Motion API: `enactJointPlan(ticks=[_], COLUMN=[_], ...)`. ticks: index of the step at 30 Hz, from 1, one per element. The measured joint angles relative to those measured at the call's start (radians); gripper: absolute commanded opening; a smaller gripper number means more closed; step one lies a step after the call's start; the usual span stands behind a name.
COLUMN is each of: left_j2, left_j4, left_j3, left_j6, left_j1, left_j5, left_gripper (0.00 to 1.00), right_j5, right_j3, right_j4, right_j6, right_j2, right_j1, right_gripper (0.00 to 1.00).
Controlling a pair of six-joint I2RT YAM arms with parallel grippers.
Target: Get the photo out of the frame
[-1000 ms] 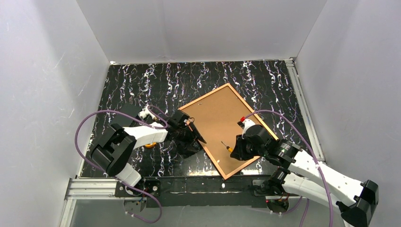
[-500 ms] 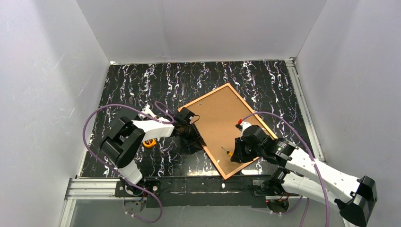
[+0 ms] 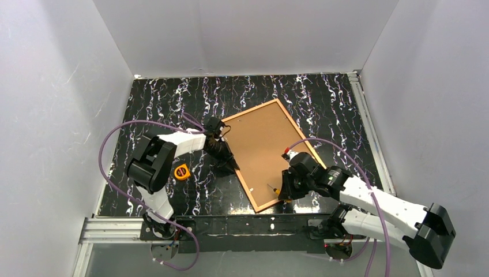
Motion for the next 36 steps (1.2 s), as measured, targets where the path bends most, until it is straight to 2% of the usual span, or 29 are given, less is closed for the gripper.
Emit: enactJointPlan(ticks=[9, 14, 22, 29, 36], left_j2=[0.069, 0.086, 0.096, 0.095, 0.085], left_j4=[-0.033, -0.038, -0.043, -0.037, 0.026], left_j3=[0.040, 0.046, 0.052, 0.048, 0.010], left_j6=[0.073, 0.080, 0.084, 0.079, 0.045], left_j1=[0.085, 0.098, 0.104, 0.105, 0.121], left_j5=[0.120, 0.153, 0.169, 0.171, 0.198], left_gripper=[0.00, 0.00, 0.00, 0.00, 0.00], right_j5=[-0.034, -0.019, 0.047, 0.093, 0.150], right_j3=[0.010, 0.058, 0.089, 0.089, 0.165], right_j4=[0.112, 0.158, 0.165, 0.173, 0.134], right_j6=[0.018, 0.032, 0.074, 0.101, 0.099], right_j2=[0.153, 0.243, 0.284, 0.295, 0.401], right_j1=[0.034, 0.107, 0.229, 0.262, 0.291], right_gripper=[0.01, 0.01, 0.01, 0.01, 0.01])
